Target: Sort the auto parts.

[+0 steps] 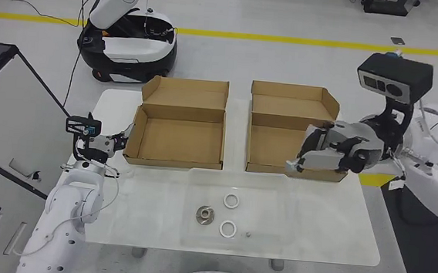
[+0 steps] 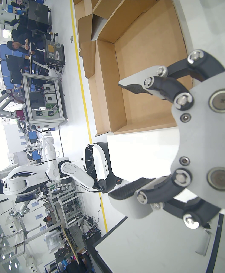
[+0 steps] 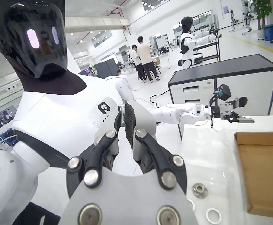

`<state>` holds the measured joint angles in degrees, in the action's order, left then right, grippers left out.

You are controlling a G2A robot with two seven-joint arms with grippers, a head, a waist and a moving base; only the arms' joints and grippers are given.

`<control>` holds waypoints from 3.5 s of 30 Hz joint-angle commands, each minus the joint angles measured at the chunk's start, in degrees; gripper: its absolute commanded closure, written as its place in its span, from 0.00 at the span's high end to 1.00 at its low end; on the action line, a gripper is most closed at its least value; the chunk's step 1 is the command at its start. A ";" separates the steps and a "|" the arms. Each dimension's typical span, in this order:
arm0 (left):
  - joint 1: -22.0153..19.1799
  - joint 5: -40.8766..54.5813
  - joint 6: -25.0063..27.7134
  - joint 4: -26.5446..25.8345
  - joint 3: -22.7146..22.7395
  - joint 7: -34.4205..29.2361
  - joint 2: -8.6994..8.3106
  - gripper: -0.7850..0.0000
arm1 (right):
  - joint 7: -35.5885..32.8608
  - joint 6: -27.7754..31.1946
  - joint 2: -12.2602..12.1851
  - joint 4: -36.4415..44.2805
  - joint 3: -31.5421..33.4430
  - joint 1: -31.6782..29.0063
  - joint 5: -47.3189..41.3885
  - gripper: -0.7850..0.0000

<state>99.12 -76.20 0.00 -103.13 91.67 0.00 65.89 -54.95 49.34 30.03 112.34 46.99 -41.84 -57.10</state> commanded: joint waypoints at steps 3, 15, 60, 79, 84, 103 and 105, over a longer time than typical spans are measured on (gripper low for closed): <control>0.00 0.00 0.00 0.00 0.00 0.00 0.00 1.00 | 1.37 1.38 0.78 2.52 0.92 -1.57 -5.37 0.00; 0.00 0.00 0.00 0.00 0.00 0.00 0.00 1.00 | 0.33 0.34 2.04 4.11 3.10 -3.15 -9.96 0.00; 0.00 0.00 0.00 0.00 0.00 0.00 0.00 1.00 | -26.86 -53.86 -3.37 -3.82 17.76 4.39 45.63 0.00; 0.00 0.00 0.00 0.00 0.00 0.00 0.00 1.00 | -33.05 -55.41 13.62 -28.97 -17.14 32.48 61.89 0.00; 0.00 0.00 0.00 0.00 0.00 0.00 0.00 1.00 | -33.05 -56.39 16.76 -35.19 -23.18 33.52 62.69 0.00; 0.00 0.00 0.00 0.00 0.00 0.00 0.00 1.00 | -29.08 -57.94 25.49 -54.53 -32.72 30.17 67.05 0.00; 0.00 0.00 0.00 0.00 0.00 0.00 0.00 1.00 | -28.45 -58.05 26.08 -56.15 -32.86 29.55 67.13 0.00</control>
<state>99.12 -76.20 0.00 -103.13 91.67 0.00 65.89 -83.52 -8.67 55.92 56.77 14.18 -12.09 10.00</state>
